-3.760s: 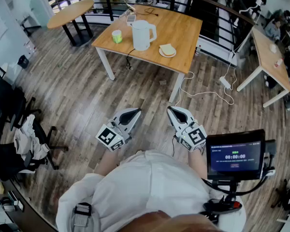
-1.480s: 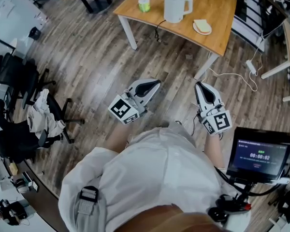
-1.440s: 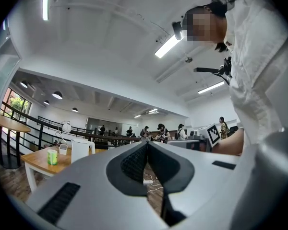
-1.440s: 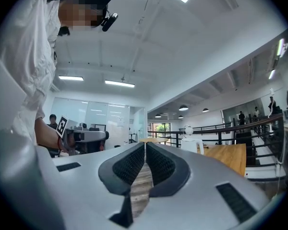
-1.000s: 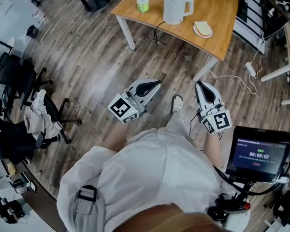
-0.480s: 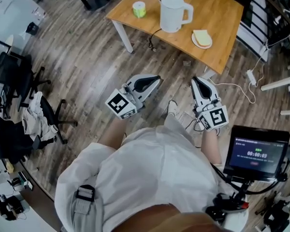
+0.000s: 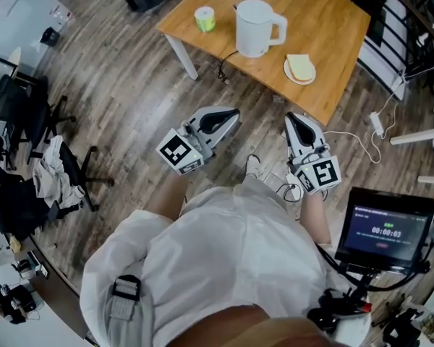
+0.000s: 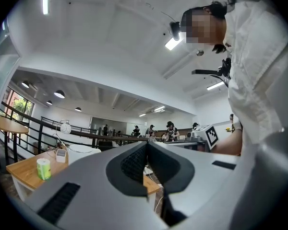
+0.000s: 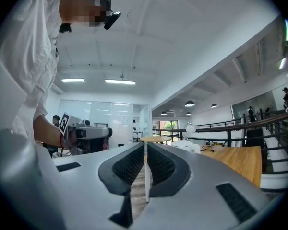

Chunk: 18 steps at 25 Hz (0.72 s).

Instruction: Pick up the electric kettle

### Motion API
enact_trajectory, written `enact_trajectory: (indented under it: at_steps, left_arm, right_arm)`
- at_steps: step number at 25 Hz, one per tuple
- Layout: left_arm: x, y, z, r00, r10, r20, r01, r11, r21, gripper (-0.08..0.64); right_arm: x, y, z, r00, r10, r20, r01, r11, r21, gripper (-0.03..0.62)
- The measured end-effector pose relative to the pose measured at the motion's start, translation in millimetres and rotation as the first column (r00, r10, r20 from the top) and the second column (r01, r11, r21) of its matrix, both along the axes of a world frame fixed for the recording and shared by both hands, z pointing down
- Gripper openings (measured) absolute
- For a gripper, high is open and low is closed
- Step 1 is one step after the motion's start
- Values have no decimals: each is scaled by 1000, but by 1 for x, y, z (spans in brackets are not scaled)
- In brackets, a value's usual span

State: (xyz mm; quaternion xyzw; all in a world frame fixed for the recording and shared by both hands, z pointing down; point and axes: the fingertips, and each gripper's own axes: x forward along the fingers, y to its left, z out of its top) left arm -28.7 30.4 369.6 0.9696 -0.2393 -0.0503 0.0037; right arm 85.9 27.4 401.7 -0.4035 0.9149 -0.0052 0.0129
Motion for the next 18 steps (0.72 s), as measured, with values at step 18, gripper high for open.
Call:
enact_trajectory:
  at_steps: [18]
  left_arm:
    - [14,-47,-3,1000,-4,-19,4,1000,10,8]
  right_arm:
    - [13,-49,0,999,-12,-38,12,1000,2,9]
